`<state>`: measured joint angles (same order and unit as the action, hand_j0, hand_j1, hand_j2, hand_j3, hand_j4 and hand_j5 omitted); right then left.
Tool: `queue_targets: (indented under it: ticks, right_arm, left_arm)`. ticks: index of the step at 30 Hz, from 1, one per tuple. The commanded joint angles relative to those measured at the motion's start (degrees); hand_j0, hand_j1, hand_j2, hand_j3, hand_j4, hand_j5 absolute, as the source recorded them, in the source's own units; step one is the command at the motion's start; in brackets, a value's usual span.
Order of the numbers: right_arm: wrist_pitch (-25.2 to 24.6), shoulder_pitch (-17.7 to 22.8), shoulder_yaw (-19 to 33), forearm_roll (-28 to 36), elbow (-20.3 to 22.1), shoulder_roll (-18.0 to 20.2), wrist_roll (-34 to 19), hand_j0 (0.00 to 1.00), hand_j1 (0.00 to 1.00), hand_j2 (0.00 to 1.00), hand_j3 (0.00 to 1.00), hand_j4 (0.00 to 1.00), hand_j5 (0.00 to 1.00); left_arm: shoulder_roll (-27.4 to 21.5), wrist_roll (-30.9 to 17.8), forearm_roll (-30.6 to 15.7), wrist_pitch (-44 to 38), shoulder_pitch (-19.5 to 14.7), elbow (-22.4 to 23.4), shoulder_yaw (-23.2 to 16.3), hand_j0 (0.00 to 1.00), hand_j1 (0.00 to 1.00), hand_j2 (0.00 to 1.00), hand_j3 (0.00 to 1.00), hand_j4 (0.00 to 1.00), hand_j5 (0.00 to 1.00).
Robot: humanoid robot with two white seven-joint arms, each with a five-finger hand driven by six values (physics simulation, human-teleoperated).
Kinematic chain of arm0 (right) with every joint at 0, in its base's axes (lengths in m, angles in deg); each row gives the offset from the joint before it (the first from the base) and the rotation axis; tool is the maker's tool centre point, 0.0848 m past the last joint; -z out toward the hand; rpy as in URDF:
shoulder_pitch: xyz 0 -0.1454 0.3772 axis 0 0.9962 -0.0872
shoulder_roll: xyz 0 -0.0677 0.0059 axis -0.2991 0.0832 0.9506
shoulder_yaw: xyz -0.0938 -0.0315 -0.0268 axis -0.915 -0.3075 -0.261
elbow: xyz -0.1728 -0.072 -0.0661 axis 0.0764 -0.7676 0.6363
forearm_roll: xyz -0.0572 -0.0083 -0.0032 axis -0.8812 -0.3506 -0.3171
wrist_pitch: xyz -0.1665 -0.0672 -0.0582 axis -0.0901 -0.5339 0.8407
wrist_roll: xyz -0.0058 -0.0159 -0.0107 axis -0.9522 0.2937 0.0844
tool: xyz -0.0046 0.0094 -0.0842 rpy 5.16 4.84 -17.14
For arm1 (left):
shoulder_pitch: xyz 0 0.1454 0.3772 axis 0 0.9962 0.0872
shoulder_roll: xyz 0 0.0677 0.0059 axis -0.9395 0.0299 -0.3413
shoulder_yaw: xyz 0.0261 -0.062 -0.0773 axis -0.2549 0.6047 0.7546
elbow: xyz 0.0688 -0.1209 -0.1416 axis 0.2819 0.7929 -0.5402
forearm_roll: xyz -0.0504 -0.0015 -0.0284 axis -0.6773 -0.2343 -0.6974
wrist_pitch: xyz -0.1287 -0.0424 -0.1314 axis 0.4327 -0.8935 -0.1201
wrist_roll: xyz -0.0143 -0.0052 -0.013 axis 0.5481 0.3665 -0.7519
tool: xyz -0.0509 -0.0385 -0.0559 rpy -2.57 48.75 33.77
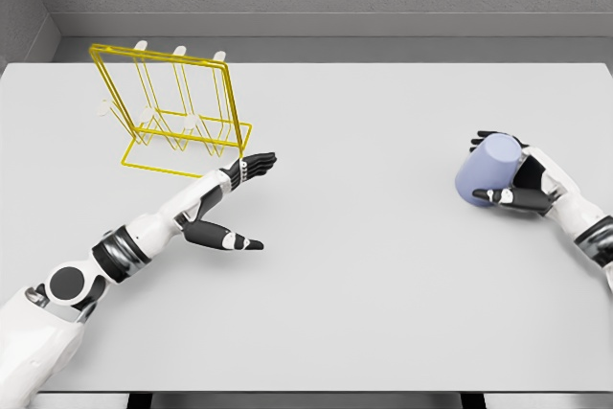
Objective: Place the cup on the cup holder with both arms
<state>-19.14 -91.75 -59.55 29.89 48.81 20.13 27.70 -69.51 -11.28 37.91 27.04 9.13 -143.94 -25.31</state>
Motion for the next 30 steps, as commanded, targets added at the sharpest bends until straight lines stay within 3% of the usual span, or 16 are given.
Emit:
queue_targets:
  ticks: [1,8,10,15,20,30]
  right_arm:
    - [0.0,0.0,0.0,0.3,0.0,0.0,0.0,0.73,0.73,0.73,0.73,0.73,0.73]
    - [0.3,-0.2,0.4,0.4,0.0,0.0,0.0,0.7,0.7,0.7,0.7,0.7,0.7]
    - [0.4,-0.2,0.5,0.4,0.3,0.1,0.0,0.7,0.7,0.7,0.7,0.7,0.7]
    - [0.5,-1.3,0.7,0.4,0.7,0.1,0.0,0.7,0.7,0.7,0.7,0.7,0.7]
    - [0.5,-2.0,0.6,0.4,2.4,0.0,0.0,0.7,0.7,0.7,0.7,0.7,0.7]
    - [0.5,-3.3,-1.2,-0.8,3.9,-4.1,0.0,0.7,0.7,0.7,0.7,0.7,0.7]
  left_arm:
    - [0.2,0.0,-0.4,0.0,0.0,0.0,0.0,1.0,1.0,1.0,1.0,1.0,1.0]
    - [0.7,0.0,-0.5,0.0,0.1,0.0,0.0,1.0,1.0,1.0,1.0,1.0,1.0]
    - [0.9,0.1,-2.5,-0.3,0.1,0.1,0.0,1.0,1.0,1.0,1.0,1.0,1.0]
    - [1.0,0.1,-2.5,-6.0,-0.2,0.7,0.1,1.0,1.0,1.0,1.0,1.0,1.0]
    - [1.0,-0.1,-1.4,-6.4,-0.4,1.0,-0.5,1.0,1.0,1.0,1.0,1.0,1.0]
    - [1.2,-0.3,-1.7,-6.0,-0.3,1.0,-0.4,1.0,1.0,1.0,1.0,1.0,1.0]
